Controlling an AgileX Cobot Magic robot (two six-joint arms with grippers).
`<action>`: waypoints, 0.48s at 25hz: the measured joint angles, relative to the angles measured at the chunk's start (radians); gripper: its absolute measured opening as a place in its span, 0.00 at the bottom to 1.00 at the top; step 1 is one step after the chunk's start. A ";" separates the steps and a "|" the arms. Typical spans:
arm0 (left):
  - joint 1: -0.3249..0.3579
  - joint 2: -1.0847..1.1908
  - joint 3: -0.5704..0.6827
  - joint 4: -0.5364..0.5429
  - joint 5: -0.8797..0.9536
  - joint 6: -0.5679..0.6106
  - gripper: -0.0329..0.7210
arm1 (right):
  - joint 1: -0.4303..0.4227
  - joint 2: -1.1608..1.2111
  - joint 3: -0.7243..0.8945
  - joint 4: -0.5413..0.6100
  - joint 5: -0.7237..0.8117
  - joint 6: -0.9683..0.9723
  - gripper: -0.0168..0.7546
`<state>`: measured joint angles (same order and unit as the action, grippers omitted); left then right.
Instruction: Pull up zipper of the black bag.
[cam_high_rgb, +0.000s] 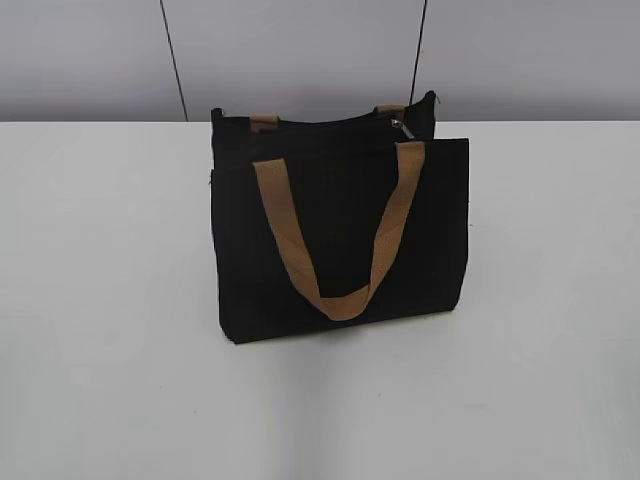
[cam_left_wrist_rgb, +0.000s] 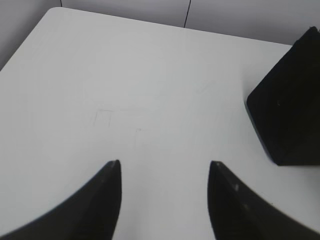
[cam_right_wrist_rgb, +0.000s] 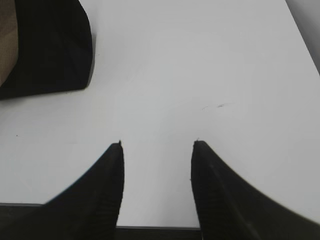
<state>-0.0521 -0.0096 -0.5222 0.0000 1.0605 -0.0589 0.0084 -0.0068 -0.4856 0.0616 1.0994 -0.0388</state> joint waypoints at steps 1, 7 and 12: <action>0.000 0.000 0.000 0.000 0.000 0.000 0.60 | 0.000 0.000 0.000 0.000 0.000 0.000 0.47; 0.000 0.000 0.000 0.000 0.000 0.000 0.60 | 0.000 0.000 0.000 0.000 0.000 0.000 0.47; 0.000 0.000 0.000 0.000 0.000 0.000 0.60 | 0.000 0.000 0.000 0.000 0.000 0.000 0.47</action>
<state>-0.0521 -0.0096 -0.5222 0.0000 1.0605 -0.0587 0.0084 -0.0068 -0.4856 0.0619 1.0994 -0.0388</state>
